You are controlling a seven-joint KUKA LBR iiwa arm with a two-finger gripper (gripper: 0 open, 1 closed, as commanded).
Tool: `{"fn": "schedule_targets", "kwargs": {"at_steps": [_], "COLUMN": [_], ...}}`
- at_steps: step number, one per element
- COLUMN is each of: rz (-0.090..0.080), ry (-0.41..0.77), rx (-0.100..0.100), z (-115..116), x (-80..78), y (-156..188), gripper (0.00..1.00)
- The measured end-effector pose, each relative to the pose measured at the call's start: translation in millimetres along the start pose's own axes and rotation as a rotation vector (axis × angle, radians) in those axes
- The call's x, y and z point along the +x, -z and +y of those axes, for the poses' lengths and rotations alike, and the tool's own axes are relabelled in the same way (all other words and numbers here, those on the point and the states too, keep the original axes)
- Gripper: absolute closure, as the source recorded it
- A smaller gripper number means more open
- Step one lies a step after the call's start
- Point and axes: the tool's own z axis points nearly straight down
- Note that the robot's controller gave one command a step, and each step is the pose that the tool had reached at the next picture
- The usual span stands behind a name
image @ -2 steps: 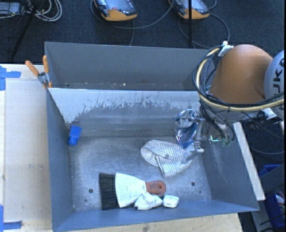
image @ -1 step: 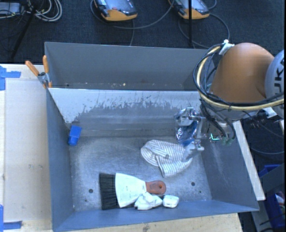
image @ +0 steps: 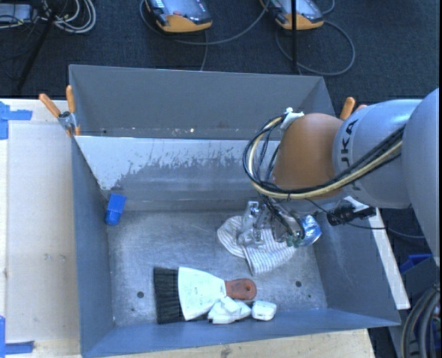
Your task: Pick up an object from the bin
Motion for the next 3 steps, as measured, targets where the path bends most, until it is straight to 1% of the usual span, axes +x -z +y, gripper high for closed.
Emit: {"fn": "schedule_targets", "kwargs": {"at_steps": [1,2,3], "rz": [0.000,0.006,0.004], "ry": [0.001,-0.023,-0.024], "rx": [0.000,0.000,0.000], "z": [0,2,-2], "x": [0.1,1.5,-0.8], "y": [0,31,93], "gripper": [1.00,1.00,1.00]}}
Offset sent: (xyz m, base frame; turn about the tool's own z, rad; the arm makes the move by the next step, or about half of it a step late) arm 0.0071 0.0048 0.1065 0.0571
